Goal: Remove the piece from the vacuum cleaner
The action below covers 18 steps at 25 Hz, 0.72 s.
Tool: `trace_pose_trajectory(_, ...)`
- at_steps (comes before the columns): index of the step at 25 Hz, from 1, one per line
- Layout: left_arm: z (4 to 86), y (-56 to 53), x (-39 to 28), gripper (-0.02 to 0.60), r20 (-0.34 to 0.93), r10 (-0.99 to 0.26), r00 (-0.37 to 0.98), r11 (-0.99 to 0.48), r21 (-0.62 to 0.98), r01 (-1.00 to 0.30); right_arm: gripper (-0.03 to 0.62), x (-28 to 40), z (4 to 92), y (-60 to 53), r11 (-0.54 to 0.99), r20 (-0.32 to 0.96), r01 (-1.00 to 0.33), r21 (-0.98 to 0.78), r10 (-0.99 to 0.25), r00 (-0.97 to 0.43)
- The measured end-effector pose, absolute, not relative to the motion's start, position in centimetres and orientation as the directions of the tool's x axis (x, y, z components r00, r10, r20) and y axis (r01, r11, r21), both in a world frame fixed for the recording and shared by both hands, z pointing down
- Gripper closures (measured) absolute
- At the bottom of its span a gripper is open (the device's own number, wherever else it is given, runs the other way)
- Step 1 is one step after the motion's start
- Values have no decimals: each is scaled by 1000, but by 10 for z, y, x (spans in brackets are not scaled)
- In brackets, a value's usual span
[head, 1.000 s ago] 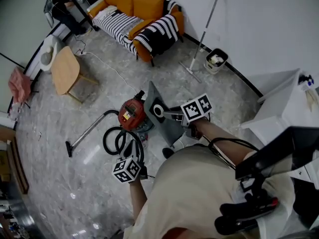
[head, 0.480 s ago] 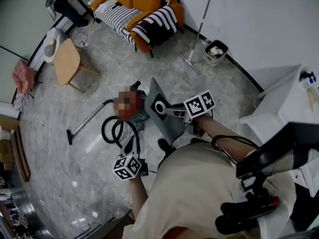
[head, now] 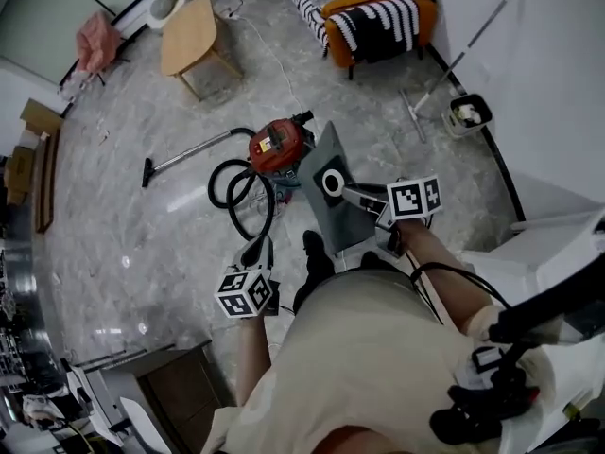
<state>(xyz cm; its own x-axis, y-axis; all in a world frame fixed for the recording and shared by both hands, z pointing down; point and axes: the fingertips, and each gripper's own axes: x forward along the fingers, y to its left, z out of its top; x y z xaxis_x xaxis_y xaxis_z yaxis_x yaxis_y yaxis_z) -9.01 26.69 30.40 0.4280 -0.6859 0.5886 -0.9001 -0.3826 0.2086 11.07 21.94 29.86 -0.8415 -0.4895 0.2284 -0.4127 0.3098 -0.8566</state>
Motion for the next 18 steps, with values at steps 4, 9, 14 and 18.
trace_pose_trajectory(4,301,281,-95,578,598,-692,405,-354,207,-912,562,104,298,224,314,231,-401,-861,-460,-857)
trace_pose_trajectory(9,304,293,-91,578,611,-659,439,-387,225,-894,562,100,301,231,277,257,-417,-866,-468,-846)
trace_pose_trajectory(14,295,292,-97,578,588,-654,476,-436,221,-872,562,90,301,242,256,290,-449,-856,-481,-827)
trace_pose_trajectory(18,293,295,-112,578,574,-647,502,-461,230,-857,560,75,300,248,250,303,-469,-847,-497,-813)
